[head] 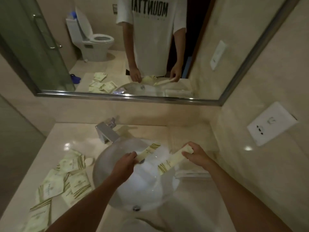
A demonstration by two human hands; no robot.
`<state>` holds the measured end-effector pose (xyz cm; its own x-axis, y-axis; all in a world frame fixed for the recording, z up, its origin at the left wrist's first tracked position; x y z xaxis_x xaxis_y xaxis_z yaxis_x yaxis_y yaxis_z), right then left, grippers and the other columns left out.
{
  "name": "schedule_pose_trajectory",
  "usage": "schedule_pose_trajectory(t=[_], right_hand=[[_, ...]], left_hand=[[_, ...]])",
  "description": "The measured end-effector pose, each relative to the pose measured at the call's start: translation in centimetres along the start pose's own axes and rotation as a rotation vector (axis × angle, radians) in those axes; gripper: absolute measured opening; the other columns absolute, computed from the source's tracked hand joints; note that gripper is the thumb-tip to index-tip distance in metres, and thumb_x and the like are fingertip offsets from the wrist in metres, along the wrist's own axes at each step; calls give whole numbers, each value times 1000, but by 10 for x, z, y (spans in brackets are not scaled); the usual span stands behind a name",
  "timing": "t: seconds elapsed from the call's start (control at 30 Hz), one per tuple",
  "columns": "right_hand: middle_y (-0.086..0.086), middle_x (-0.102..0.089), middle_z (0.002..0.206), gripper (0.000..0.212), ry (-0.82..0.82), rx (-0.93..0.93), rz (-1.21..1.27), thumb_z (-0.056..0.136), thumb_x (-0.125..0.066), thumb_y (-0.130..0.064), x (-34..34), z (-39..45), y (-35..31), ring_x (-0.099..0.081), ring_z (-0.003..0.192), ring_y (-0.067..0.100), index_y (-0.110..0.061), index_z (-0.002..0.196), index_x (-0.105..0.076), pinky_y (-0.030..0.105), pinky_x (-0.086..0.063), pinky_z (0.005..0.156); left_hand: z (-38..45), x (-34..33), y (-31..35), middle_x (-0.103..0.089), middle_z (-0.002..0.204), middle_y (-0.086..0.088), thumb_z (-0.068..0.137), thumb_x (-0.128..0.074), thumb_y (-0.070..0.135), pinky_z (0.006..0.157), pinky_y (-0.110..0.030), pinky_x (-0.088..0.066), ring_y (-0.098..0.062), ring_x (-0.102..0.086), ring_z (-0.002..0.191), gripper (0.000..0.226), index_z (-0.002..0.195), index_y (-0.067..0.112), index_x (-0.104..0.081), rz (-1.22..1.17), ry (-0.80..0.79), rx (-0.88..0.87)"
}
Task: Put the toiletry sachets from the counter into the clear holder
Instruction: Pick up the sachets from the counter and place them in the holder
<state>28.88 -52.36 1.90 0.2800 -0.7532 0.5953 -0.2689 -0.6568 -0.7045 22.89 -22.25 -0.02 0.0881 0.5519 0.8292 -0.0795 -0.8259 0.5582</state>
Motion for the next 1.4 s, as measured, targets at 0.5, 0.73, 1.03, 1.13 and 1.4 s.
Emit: schedule_pose_trajectory(t=[0.5, 0.73, 1.03, 1.13, 1.4], right_hand=[[8, -56, 103, 20, 244, -175, 29, 87, -62, -9, 57, 19, 114, -50, 89, 19, -8, 107, -59, 23, -35, 72], [15, -63, 115, 25, 225, -200, 11, 84, -67, -17, 41, 36, 143, -58, 105, 30, -8, 107, -61, 27, -39, 79], [14, -60, 106, 21, 146, -110, -110, 80, -68, -9, 31, 53, 160, -57, 87, 24, -12, 100, -62, 25, -37, 72], [13, -49, 108, 23, 103, -95, -198, 79, -68, -9, 27, 54, 164, -53, 86, 24, -14, 101, -64, 24, -37, 74], [12, -50, 108, 25, 168, -36, -275, 73, -74, -10, 24, 52, 166, -53, 99, 28, -14, 97, -70, 28, -42, 86]], left_hand=[[44, -42, 61, -58, 90, -5, 93, -50, 22, 59, -31, -34, -18, -43, 71, 8, 91, 14, -50, 121, -92, -47], [52, -56, 59, -61, 88, -6, 92, -52, 23, 61, -38, -41, -25, -53, 76, 7, 91, 16, -50, 189, -147, -22], [65, -70, 72, -54, 80, -1, 93, -51, 21, 58, -33, -35, -20, -45, 69, 18, 81, 24, -39, 172, -213, -36], [68, -75, 72, -53, 82, -1, 94, -50, 21, 59, -30, -33, -19, -43, 70, 12, 84, 22, -43, 175, -229, -24], [73, -84, 79, -57, 84, -3, 94, -51, 21, 58, -29, -31, -18, -41, 69, 14, 84, 22, -41, 175, -264, -31]])
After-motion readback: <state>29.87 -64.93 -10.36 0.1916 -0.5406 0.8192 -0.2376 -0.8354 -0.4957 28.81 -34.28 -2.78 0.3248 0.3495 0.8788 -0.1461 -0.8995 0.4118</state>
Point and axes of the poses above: each hand's wrist, its own z-axis towards the middle knuckle, its own x-axis out of the back of the hand, y = z × x, the point moved 8 cm from there along z, towards the middle knuckle
